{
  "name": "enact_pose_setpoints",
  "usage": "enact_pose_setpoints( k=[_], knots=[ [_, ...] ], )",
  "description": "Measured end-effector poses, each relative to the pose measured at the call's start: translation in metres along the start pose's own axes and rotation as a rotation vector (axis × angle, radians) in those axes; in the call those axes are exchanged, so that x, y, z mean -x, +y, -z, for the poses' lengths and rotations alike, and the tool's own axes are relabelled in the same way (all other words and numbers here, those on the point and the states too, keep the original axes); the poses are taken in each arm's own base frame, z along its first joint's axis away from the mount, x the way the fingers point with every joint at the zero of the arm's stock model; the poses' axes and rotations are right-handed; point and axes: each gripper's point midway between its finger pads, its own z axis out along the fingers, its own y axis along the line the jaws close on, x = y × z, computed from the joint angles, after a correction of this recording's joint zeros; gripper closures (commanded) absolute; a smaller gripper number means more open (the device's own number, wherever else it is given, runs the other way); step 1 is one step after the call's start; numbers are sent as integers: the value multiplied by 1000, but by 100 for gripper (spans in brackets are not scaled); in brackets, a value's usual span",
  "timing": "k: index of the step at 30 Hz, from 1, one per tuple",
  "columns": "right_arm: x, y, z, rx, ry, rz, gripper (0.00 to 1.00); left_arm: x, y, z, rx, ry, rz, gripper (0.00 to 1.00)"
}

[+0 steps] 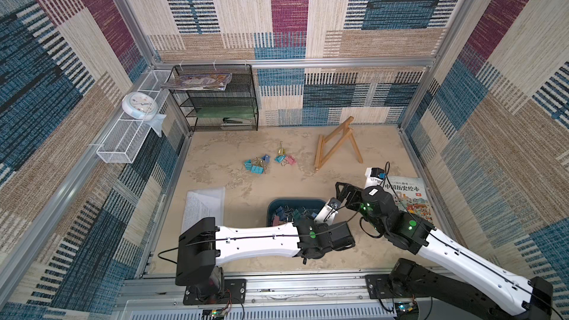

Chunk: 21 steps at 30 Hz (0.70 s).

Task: Put the binder clips in the storage box
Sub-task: Place the binder clip in the storage box.

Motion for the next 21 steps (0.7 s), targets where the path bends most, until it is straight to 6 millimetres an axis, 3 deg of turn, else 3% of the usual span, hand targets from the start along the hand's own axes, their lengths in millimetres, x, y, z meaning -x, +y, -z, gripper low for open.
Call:
enact_pose_setpoints(
  k=[9, 16, 21],
  knots=[
    [-14, -62, -12, -149, 50, -111, 1, -12, -4, -48, 51, 44, -9, 100],
    [-33, -72, -22, -155, 136, -140, 1, -18, 6, -71, 127, 58, -24, 99],
    [-31, -69, -24, -134, 141, -159, 1, -23, 7, -79, 132, 62, -22, 71]
  ],
)
